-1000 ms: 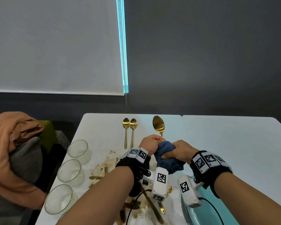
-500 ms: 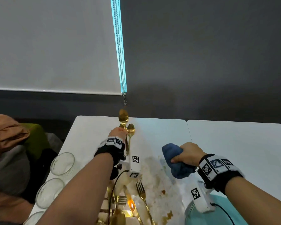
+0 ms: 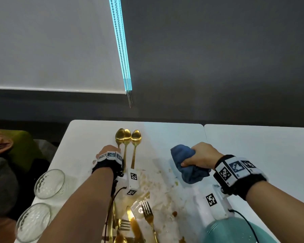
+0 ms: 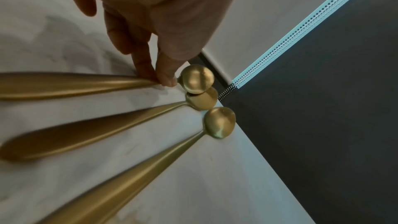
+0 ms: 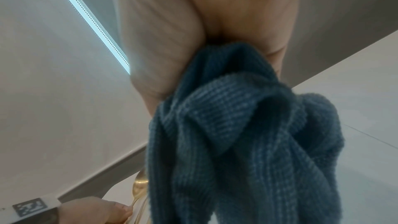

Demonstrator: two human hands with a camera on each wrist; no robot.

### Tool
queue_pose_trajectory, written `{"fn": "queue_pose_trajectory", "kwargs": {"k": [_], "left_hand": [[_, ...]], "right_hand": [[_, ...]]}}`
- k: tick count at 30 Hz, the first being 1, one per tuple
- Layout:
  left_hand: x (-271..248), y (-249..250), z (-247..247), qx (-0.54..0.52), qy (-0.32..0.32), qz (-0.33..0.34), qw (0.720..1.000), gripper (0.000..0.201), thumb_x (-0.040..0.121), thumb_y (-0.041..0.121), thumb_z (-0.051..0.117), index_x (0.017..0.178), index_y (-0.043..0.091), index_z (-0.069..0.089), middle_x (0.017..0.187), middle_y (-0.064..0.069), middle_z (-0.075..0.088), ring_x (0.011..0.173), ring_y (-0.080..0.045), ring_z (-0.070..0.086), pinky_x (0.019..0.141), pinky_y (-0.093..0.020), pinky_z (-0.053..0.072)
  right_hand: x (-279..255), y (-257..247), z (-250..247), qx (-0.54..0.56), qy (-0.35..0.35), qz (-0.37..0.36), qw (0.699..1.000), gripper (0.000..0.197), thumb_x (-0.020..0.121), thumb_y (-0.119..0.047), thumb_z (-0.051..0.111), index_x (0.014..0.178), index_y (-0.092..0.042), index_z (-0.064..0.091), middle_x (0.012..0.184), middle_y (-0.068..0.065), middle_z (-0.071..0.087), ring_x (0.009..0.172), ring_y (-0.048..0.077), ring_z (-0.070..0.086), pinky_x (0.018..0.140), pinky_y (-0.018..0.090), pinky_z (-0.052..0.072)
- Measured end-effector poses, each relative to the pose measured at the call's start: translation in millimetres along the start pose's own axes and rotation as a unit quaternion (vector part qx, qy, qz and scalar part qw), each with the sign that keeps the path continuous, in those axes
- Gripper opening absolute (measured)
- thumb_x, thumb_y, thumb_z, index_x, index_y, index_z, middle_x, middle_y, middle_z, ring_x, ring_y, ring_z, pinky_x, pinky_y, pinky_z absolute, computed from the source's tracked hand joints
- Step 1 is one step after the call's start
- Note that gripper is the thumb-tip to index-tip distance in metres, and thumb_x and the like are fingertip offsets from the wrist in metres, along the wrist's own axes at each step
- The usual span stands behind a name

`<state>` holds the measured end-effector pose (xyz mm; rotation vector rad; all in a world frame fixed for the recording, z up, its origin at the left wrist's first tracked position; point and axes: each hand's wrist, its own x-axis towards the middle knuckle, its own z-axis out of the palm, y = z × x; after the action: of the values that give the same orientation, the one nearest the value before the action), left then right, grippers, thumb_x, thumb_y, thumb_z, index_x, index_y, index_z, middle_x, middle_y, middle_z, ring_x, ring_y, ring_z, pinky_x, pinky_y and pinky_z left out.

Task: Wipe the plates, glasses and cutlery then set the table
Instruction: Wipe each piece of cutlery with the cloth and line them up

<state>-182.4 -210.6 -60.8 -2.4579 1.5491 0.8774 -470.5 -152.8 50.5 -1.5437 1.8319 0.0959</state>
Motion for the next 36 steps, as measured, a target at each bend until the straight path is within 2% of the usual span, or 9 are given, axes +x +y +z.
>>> {"fn": "queue_pose_trajectory", "kwargs": {"k": [10,13,18,20,22,27,32,34,36], "left_hand": [[-12,-8,5,0.029,0.016,0.020,0.999,0.038,0.091,0.049,0.046,0.094,0.015,0.063,0.107,-0.011,0.064,0.103,-0.035,0.057,0.096,-0.047,0.044],[-37,-5,0,0.028,0.023,0.038,0.999,0.034,0.091,0.037,0.051,0.115,0.015,0.060,0.120,-0.012,0.060,0.112,-0.033,0.056,0.097,-0.045,0.046],[-97,-1,-2,-0.042,-0.015,0.043,0.998,0.029,0.097,0.030,0.045,0.101,0.007,0.063,0.087,-0.002,0.057,0.113,-0.029,0.058,0.086,-0.034,0.047],[-125,-1,4,-0.052,-0.031,0.053,0.997,0.030,0.098,0.026,0.044,0.111,0.008,0.063,0.098,-0.005,0.062,0.112,-0.026,0.059,0.088,-0.031,0.049],[-155,-5,15,-0.056,-0.045,0.058,0.996,0.028,0.096,0.030,0.047,0.097,0.007,0.063,0.108,-0.006,0.063,0.102,-0.024,0.060,0.078,-0.026,0.046],[-219,-15,56,-0.023,-0.091,0.065,0.993,0.043,0.095,0.028,0.049,0.056,0.014,0.038,0.064,0.001,0.044,0.068,-0.016,0.053,0.069,-0.023,0.042],[-260,-19,89,-0.039,-0.106,0.091,0.989,0.006,0.091,0.025,0.055,0.089,0.019,0.055,0.127,-0.010,0.058,0.119,-0.024,0.055,0.095,-0.029,0.044],[-262,-20,100,-0.025,-0.088,0.101,0.991,0.037,0.092,0.025,0.055,0.127,0.014,0.053,0.134,-0.010,0.054,0.123,-0.025,0.053,0.097,-0.030,0.043],[-265,-21,106,0.011,-0.080,0.106,0.991,0.040,0.091,0.025,0.056,0.129,0.011,0.053,0.129,-0.010,0.057,0.121,-0.026,0.054,0.099,-0.034,0.041]], "right_hand": [[-15,3,3,0.086,-0.044,-0.006,0.995,0.021,0.071,-0.027,0.079,0.073,-0.012,0.064,0.076,0.003,0.065,0.074,0.018,0.062,0.071,0.030,0.052],[-31,7,7,0.156,-0.055,0.003,0.986,0.020,0.074,-0.024,0.078,0.077,-0.009,0.065,0.079,0.006,0.067,0.076,0.020,0.064,0.070,0.030,0.053],[-70,19,25,0.396,-0.043,0.029,0.917,0.022,0.078,-0.015,0.073,0.092,0.000,0.066,0.091,0.015,0.069,0.081,0.026,0.064,0.074,0.035,0.053],[-88,26,34,0.453,-0.045,0.032,0.890,0.019,0.081,-0.013,0.069,0.092,0.001,0.064,0.094,0.017,0.068,0.083,0.027,0.064,0.078,0.037,0.053],[-107,33,44,0.471,-0.047,0.032,0.880,0.021,0.082,-0.013,0.068,0.095,0.003,0.064,0.097,0.019,0.068,0.086,0.029,0.065,0.076,0.036,0.053],[-152,51,65,0.510,-0.022,0.038,0.859,0.024,0.085,-0.017,0.066,0.098,0.003,0.064,0.102,0.021,0.068,0.089,0.031,0.065,0.074,0.035,0.052],[-186,69,75,0.544,0.011,0.049,0.838,0.023,0.088,-0.018,0.062,0.098,0.002,0.062,0.094,0.017,0.067,0.083,0.028,0.064,0.067,0.033,0.050],[-196,77,74,0.543,0.017,0.051,0.838,0.023,0.089,-0.019,0.060,0.098,0.002,0.061,0.093,0.016,0.067,0.083,0.026,0.063,0.066,0.032,0.049],[-200,86,73,0.538,0.013,0.053,0.841,0.023,0.091,-0.020,0.058,0.099,0.001,0.061,0.093,0.016,0.066,0.082,0.025,0.063,0.065,0.031,0.048]]}}
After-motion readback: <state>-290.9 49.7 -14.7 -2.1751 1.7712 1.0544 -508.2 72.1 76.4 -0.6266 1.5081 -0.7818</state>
